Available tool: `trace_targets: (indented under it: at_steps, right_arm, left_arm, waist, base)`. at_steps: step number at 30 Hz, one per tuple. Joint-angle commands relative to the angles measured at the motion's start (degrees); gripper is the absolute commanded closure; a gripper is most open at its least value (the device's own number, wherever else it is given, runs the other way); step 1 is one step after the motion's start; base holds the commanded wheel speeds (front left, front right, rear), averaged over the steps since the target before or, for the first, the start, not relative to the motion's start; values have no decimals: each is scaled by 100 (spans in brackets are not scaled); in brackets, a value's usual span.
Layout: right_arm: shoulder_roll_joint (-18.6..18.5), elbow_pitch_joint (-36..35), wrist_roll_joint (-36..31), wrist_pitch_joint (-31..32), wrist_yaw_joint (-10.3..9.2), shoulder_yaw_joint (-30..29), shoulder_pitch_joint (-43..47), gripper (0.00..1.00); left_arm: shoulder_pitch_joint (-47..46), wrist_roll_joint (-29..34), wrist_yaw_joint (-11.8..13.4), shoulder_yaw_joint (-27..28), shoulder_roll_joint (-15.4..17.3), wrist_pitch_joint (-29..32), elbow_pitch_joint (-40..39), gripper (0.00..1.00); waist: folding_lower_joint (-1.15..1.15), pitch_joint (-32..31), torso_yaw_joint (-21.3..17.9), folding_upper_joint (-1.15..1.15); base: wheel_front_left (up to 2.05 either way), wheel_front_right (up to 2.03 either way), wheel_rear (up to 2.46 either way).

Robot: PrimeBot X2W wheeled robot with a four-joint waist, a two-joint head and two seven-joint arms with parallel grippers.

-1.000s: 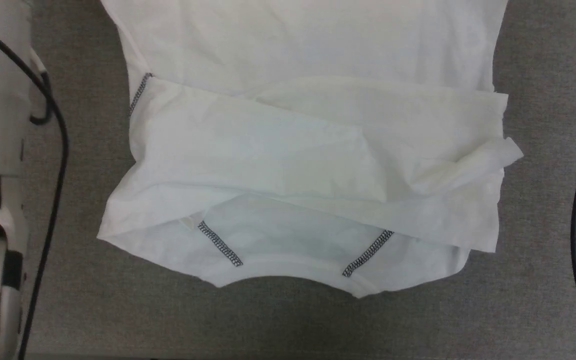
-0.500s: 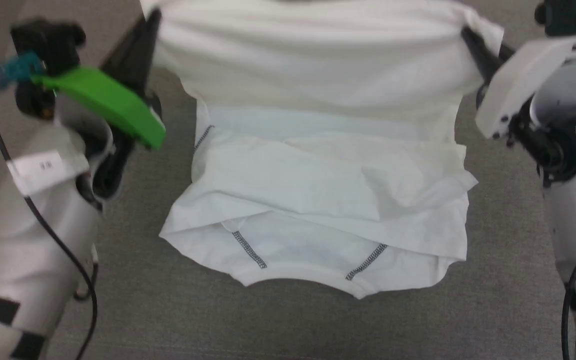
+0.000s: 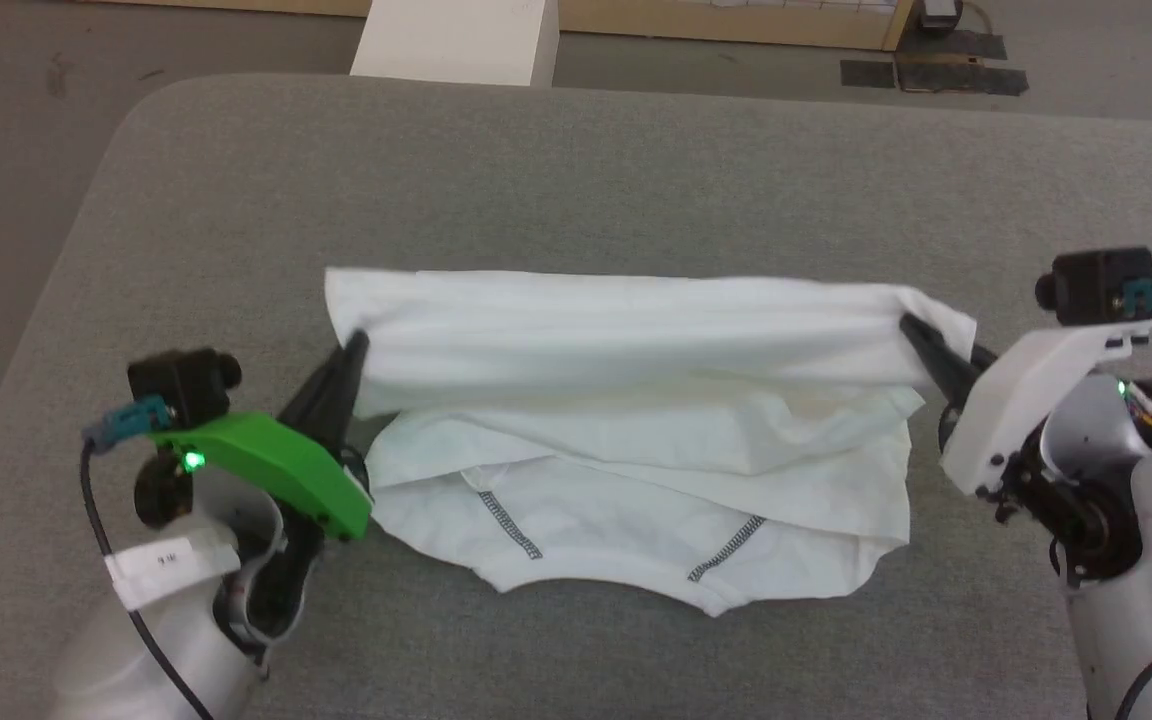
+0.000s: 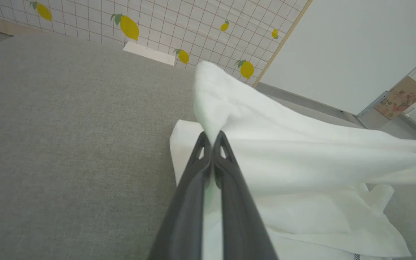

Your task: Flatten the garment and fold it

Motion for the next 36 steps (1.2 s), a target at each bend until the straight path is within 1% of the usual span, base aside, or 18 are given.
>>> trace_targets:
  at_steps: [1,7,14,17,21,28,29,30,31,32,36]
  right_arm:
    - [11,-51,17,33,-8,-58,173,100]
    - [131,-49,-78,145,-8,-154,721,100]
    - [219,83,-126,514,-8,-135,1312,100]
    - [237,84,-145,663,-8,-141,1484,100]
    - [264,35,-149,797,-8,-148,1611,100]
    - [304,-17,-196,958,-8,-177,1713,100]
    - [307,-36,-193,976,-8,-161,1720,40]
    - [299,-69,-193,974,-8,-144,1722,0]
    - [286,-106,-183,978,-8,-131,1725,0]
    - [277,-135,-165,987,-8,-126,1730,0]
    - [180,-360,3,1060,-8,-153,1796,0]
  left_arm:
    - [177,-77,54,-11,-27,29,36,100]
    - [537,-308,167,-62,-142,206,445,100]
    - [662,-457,319,42,-191,196,783,100]
    - [750,-557,413,111,-165,248,797,100]
    - [927,-631,560,15,-105,585,709,100]
    - [1068,-699,804,-62,-20,946,436,100]
    - [1080,-701,844,-60,10,980,388,100]
    - [1100,-734,879,-52,24,1038,351,73]
    - [1121,-765,919,-41,57,1104,285,27]
    - [1140,-780,957,-29,94,1143,224,0]
    - [1280,-906,1180,38,273,1406,-164,0]
  waist:
    - [1,14,-27,0]
    - [1,76,-50,0]
    - [1,116,-64,0]
    - [1,105,-78,0]
    - [1,72,-97,0]
    - [1,7,-89,0]
    - [1,-14,-92,0]
    - [1,-28,-93,0]
    - [1,-47,-99,0]
    - [1,-72,-104,0]
    - [1,-171,-90,0]
  base:
    - [0,0,0]
    - [0,0,0]
    - [0,0,0]
    - [0,0,0]
    - [0,0,0]
    - [0,0,0]
    - [0,0,0]
    - [0,0,0]
    - [0,0,0]
    - [0,0,0]
    - [0,0,0]
